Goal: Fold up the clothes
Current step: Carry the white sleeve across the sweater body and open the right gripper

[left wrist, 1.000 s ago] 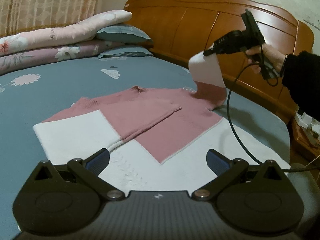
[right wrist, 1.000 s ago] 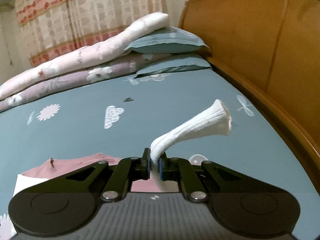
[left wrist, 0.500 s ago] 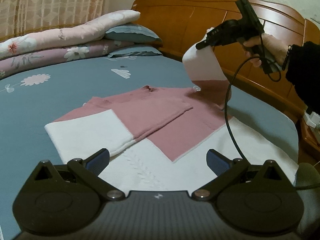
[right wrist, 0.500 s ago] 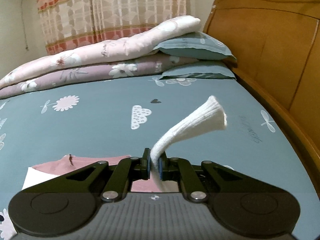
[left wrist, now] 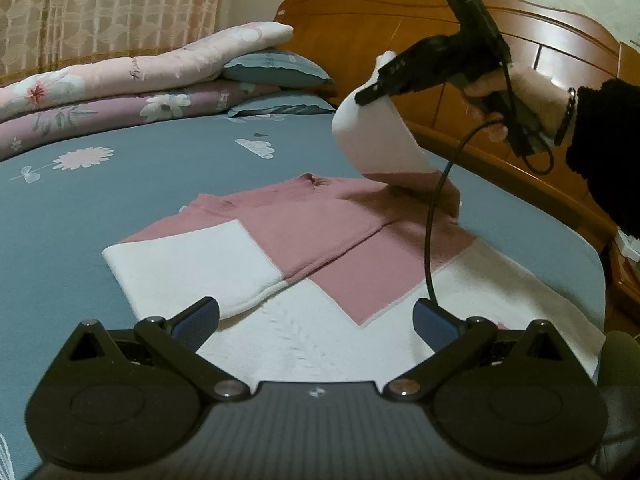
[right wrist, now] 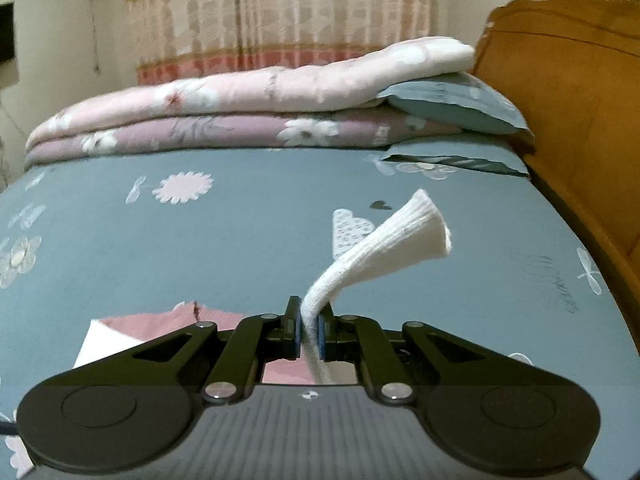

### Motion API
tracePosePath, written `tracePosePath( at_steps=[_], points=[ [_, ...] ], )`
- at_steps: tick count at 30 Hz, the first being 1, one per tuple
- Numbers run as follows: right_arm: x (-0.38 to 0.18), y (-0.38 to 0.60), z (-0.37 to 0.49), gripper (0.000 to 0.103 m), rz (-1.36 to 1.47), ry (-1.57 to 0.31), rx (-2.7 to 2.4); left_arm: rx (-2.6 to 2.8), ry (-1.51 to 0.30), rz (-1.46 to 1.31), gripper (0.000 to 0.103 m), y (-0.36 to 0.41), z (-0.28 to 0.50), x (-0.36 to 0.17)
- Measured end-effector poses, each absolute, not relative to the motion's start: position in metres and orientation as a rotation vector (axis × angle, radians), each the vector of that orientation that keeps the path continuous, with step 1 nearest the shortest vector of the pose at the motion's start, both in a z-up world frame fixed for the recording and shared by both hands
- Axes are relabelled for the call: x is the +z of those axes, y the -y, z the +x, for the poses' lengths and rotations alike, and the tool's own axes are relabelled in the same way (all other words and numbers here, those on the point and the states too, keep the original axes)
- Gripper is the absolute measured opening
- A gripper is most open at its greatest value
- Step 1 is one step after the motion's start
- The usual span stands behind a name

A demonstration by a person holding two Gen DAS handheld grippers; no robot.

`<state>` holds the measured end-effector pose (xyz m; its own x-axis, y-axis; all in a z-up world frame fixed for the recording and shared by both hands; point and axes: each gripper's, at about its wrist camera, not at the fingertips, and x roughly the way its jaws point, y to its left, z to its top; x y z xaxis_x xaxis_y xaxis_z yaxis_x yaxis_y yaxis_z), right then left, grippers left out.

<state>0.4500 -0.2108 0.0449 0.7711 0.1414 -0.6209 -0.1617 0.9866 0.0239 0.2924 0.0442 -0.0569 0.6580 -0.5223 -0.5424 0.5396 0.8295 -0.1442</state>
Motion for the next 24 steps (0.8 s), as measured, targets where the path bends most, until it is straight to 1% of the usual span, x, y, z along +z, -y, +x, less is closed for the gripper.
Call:
tracePosePath(
  at_steps=[17, 24],
  points=[
    [-0.018, 0.126, 0.452, 0.009, -0.262, -0.75, 0.28, -0.572, -0.606, 0.012, 0.102, -0.055, 0.298, -0.057],
    [-0.041, 0.098, 0.444, 0.009, -0.417, -0.752, 0.299, -0.569, -0.607, 0.004, 0.102, -0.056, 0.299, -0.058]
  ],
)
